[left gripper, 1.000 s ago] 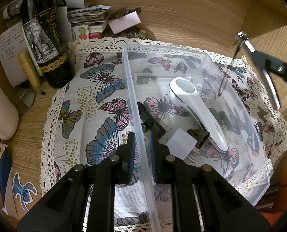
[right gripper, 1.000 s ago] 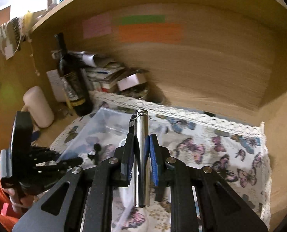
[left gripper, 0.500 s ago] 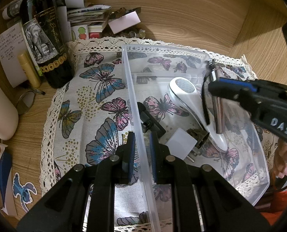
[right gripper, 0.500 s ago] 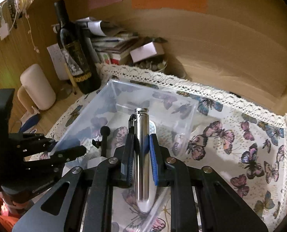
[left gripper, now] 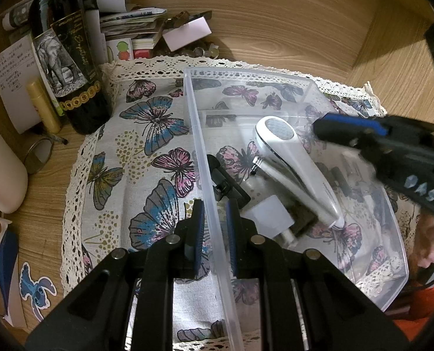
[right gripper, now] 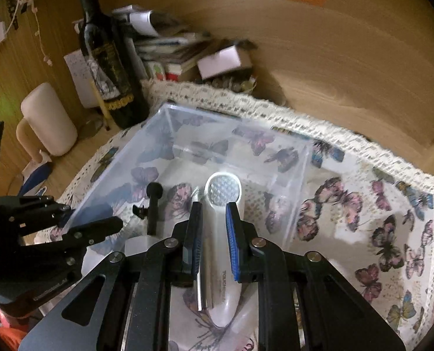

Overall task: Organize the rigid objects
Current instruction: 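Carry the silver tube into the box and open the right gripper, then grasp the black-and-gold cylinder with the right gripper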

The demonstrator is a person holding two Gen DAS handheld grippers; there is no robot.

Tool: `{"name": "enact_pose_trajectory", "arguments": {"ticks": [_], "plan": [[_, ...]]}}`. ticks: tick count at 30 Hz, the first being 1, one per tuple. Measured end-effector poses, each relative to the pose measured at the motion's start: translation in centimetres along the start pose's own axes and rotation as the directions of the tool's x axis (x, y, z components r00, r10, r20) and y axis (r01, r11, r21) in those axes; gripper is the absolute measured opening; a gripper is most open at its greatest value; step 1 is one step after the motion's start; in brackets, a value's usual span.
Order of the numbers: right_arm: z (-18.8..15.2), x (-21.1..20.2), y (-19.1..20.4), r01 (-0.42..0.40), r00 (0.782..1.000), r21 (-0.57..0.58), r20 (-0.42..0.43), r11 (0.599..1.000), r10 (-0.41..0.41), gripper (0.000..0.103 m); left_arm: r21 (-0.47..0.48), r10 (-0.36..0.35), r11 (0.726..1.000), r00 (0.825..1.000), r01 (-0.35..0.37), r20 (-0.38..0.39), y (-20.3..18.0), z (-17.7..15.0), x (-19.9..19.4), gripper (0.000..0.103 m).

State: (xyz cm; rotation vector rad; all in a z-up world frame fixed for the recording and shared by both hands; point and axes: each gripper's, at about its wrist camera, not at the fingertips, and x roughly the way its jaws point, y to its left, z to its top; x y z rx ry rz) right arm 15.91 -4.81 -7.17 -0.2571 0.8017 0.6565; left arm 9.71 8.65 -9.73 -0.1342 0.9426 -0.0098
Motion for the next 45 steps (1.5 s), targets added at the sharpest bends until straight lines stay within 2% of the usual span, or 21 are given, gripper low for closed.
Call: {"name": "enact_pose_trajectory", "arguments": {"ticks": [6, 9, 13, 17, 24, 30, 32, 33, 34, 35, 39, 45], "plan": [[0.3, -3.1, -1.2, 0.044, 0.997, 0.024, 0.068, 0.999, -0.045, 0.015, 0.002, -0.001, 1.0, 1.0, 0.001, 0.0, -0.1, 0.0, -0.1, 0.014], [-0.2, -4.7, -2.4, 0.091, 0.992, 0.053, 0.087, 0.994, -0.095, 0.016, 0.005, -0.002, 1.0, 1.0, 0.002, -0.001, -0.1, 0.0, -0.1, 0.014], [-1.8, -6.6, -4.8, 0.177, 0.978, 0.124, 0.089, 0.976, -0.189, 0.027, 0.012, 0.002, 1.0, 1.0, -0.002, -0.002, -0.1, 0.0, -0.1, 0.014], [-4.5, -7.6, -7.2, 0.242, 0.964, 0.214, 0.058, 0.946, -0.259, 0.033, 0.02, 0.009, 1.0, 1.0, -0.009, 0.002, -0.3, -0.1, 0.0, 0.014], [-9.2, -6.5, -8.9, 0.307, 0.951, 0.295, -0.054, 0.905, -0.305, 0.042, 0.013, 0.004, 1.0, 1.0, -0.004, -0.001, -0.1, -0.1, 0.3, 0.014], [-13.3, -4.0, -9.7, 0.291, 0.954, 0.375, -0.175, 0.88, -0.241, 0.042, 0.018, 0.003, 1.0, 1.0, -0.003, -0.005, -0.1, 0.0, 0.3, 0.014], [-13.9, -4.1, -9.6, 0.294, 0.955, 0.387, -0.16, 0.874, -0.25, 0.042, 0.018, 0.002, 1.0, 1.0, -0.002, -0.005, -0.1, 0.0, 0.3, 0.014], [-13.8, -4.1, -9.4, 0.302, 0.952, 0.379, -0.163, 0.875, -0.258, 0.038, 0.018, 0.002, 1.0, 1.0, -0.002, -0.005, -0.1, 0.0, 0.3, 0.014], [-13.8, -4.2, -9.3, 0.308, 0.95, 0.373, -0.161, 0.875, -0.266, 0.026, 0.018, 0.001, 1.0, 1.0, -0.001, -0.004, -0.1, 0.0, 0.3, 0.014], [-13.7, -4.1, -9.2, 0.311, 0.949, 0.368, -0.164, 0.876, -0.268, 0.022, 0.018, 0.0, 1.0, 1.0, 0.0, -0.003, -0.1, 0.0, 0.3, 0.014], [-13.6, -4.1, -9.0, 0.321, 0.947, 0.348, -0.15, 0.881, -0.285, 0.021, 0.014, -0.003, 1.0, 1.0, 0.003, -0.003, -0.1, 0.0, 0.3, 0.014], [-11.9, -4.8, -9.0, 0.301, 0.954, 0.342, -0.095, 0.89, -0.286, 0.021, 0.011, -0.005, 1.0, 1.0, 0.005, -0.002, 0.0, -0.1, 0.3, 0.014]]}}
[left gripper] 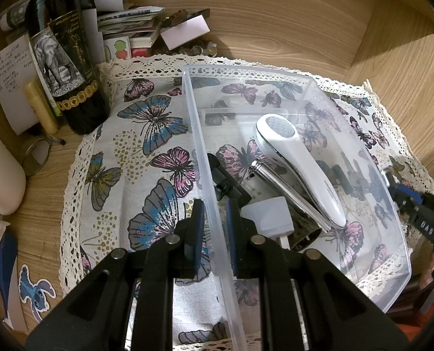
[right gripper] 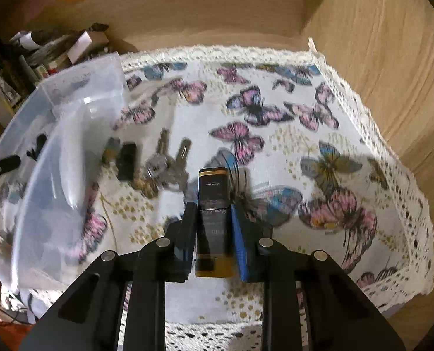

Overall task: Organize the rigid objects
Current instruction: 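Grasp the black-and-gold cylinder with the right gripper, then lower the black-and-gold cylinder into the box beside the tube and release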

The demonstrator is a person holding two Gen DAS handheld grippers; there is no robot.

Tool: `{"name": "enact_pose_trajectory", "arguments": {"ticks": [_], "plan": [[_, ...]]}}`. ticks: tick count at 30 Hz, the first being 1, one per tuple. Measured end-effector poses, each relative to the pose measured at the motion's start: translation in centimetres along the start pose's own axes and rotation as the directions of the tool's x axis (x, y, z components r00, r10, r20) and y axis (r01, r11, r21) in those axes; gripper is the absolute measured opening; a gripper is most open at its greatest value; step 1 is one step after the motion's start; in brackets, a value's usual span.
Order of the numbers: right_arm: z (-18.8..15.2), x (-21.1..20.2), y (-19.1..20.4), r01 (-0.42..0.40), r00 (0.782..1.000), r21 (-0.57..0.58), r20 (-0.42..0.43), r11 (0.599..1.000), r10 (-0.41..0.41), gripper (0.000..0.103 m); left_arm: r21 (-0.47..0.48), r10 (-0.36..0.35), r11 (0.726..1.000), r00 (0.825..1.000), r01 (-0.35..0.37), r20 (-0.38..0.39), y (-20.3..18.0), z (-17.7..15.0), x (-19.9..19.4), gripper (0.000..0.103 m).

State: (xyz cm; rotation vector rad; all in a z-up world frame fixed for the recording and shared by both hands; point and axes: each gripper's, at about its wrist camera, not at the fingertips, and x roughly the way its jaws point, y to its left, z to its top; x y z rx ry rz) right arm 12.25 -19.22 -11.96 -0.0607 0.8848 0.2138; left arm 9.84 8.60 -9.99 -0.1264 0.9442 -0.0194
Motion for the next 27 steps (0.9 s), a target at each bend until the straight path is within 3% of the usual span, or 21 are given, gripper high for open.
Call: {"name": "enact_pose_trajectory", "arguments": {"ticks": [6, 18, 27], "plan": [[2.5, -1.2, 1.8, -0.062, 0.995, -0.026, 0.078, 0.998, 0.064, 0.021, -0.007, -0.005, 1.0, 1.0, 0.005, -0.002, 0.1, 0.0, 0.0, 0.014], [7.7, -3.6, 7.9, -0.17, 0.956, -0.202, 0.205, 0.964, 0.212, 0.021, -0.006, -0.007, 1.0, 1.0, 0.007, -0.002, 0.1, -0.2, -0.1, 0.014], [8.5, -2.0, 11.0, -0.249, 0.95, -0.302, 0.106, 0.92, 0.292, 0.021, -0.004, -0.005, 1.0, 1.0, 0.005, -0.004, 0.0, -0.4, -0.3, 0.014]]}}
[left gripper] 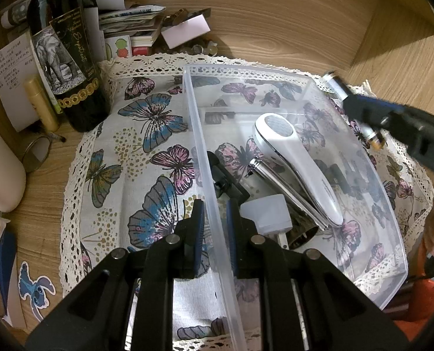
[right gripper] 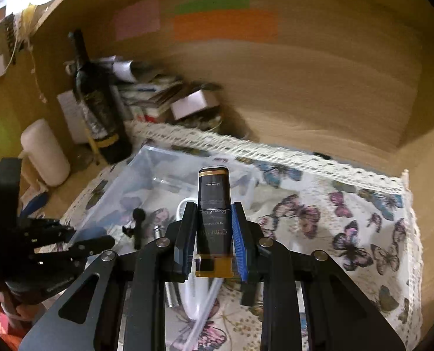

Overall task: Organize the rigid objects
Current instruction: 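Lower the black-and-gold cylinder into the box beside the tube and release, then grasp the silver keys on their ring with the right gripper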

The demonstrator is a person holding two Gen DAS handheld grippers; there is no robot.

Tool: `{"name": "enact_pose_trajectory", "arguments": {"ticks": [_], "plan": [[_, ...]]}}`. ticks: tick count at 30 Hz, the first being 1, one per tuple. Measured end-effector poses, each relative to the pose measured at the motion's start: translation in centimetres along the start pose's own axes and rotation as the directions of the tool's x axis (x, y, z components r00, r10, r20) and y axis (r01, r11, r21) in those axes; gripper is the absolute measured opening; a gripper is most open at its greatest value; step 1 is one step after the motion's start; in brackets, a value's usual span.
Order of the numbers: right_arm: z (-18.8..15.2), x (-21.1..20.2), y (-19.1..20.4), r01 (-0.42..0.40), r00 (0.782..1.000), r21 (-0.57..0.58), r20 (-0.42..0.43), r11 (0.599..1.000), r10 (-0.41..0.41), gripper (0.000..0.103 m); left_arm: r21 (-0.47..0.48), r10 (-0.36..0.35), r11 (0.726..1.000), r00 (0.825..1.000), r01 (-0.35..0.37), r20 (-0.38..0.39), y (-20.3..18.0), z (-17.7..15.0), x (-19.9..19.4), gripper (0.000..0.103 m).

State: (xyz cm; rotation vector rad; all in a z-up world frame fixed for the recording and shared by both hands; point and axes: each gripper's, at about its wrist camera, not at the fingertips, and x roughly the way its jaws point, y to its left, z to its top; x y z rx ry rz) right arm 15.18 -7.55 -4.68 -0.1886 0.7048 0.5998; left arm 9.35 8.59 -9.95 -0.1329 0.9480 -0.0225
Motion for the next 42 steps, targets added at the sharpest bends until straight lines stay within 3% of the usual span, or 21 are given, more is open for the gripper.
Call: {"name": "enact_pose_trajectory", "arguments": {"ticks": [12, 23, 29, 34, 42], "plan": [[-1.3, 4.0, 2.6, -0.113, 0.982, -0.086, -0.16, 0.99, 0.098, 0.021, 0.006, 0.006, 1.0, 1.0, -0.006, -0.008, 0.0, 0.0, -0.1, 0.014], [-1.3, 5.1, 2.6, -0.112, 0.976, -0.098, -0.196, 0.989, 0.091, 0.022, 0.007, 0.007, 1.0, 1.0, -0.007, -0.008, 0.0, 0.0, 0.0, 0.014], [-0.8, 4.1, 2.5, -0.114, 0.981, -0.093, -0.167, 0.989, 0.097, 0.022, 0.007, 0.007, 1.0, 1.0, -0.006, -0.009, 0.0, 0.1, 0.1, 0.014], [-0.2, 1.9, 1.6, -0.067, 0.993, -0.083, -0.104, 0.994, 0.058, 0.024, 0.008, 0.007, 1.0, 1.0, -0.007, -0.009, 0.0, 0.1, 0.1, 0.014], [0.2, -2.3, -2.3, 0.103, 0.995, -0.027, -0.01, 0.994, -0.103, 0.034, 0.007, 0.006, 1.0, 1.0, -0.006, -0.009, 0.0, 0.1, 0.1, 0.014]]}}
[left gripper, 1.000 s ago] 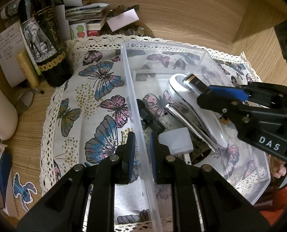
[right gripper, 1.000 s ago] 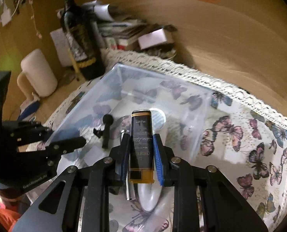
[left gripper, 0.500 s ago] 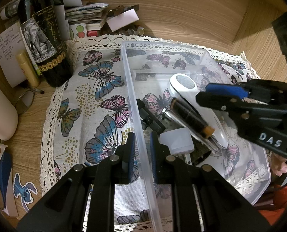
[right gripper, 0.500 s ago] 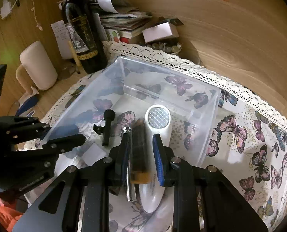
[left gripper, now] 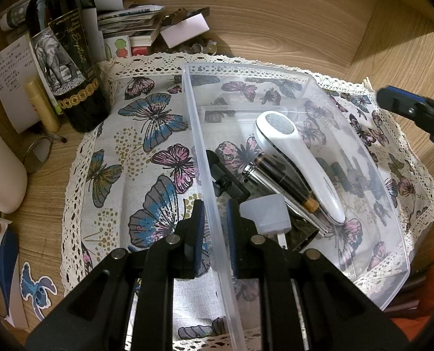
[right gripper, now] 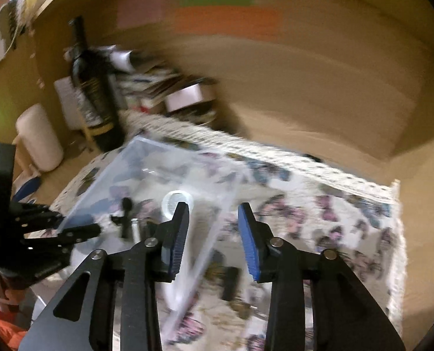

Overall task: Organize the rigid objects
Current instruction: 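Grasp the silver keys on their ring with the right gripper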

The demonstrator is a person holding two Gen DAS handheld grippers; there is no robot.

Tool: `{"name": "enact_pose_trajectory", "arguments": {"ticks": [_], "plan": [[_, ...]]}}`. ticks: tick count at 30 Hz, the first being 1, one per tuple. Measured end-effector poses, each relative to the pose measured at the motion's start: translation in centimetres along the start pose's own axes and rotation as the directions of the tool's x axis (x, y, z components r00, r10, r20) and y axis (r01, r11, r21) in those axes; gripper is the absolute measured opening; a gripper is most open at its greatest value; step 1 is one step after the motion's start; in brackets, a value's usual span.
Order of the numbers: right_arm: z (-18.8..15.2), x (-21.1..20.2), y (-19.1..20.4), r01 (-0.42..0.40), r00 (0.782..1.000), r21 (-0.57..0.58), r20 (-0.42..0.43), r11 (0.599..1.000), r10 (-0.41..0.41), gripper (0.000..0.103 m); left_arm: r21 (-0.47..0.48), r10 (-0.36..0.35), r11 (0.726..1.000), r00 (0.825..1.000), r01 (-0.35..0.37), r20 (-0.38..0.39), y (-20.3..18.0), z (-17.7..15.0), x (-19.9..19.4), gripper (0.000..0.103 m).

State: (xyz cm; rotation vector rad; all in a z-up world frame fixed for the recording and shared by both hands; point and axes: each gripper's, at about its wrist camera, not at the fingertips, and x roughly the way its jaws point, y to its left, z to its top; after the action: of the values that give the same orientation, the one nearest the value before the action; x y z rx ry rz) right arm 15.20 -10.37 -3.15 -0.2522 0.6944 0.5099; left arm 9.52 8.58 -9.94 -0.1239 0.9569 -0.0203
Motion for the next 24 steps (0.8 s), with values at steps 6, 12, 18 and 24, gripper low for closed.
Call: {"name": "enact_pose_trajectory", "arguments": {"ticks": [6, 12, 18, 24], "plan": [[-2.0, 0.2, -2.9, 0.06, 0.997, 0.065, -0.047, 0.996, -0.057, 0.038, 0.0, 0.0, 1.0, 1.0, 0.0, 0.0, 0.0, 0.0, 0.0, 0.014], [-5.4, 2.7, -4.4, 0.064, 0.985, 0.131, -0.166, 0.989, -0.042, 0.038, 0.001, 0.0, 1.0, 1.0, 0.0, -0.001, 0.0, 0.0, 0.0, 0.014], [-8.8, 4.8, -4.5, 0.047, 0.962, 0.168, -0.274, 0.985, 0.001, 0.04, 0.001, 0.0, 1.0, 1.0, 0.0, 0.0, 0.0, 0.0, 0.0, 0.014], [-9.5, 5.4, -4.0, 0.077, 0.964, 0.137, -0.262, 0.988, -0.039, 0.037, 0.0, 0.0, 1.0, 1.0, 0.0, 0.0, 0.0, 0.0, 0.0, 0.014]]}}
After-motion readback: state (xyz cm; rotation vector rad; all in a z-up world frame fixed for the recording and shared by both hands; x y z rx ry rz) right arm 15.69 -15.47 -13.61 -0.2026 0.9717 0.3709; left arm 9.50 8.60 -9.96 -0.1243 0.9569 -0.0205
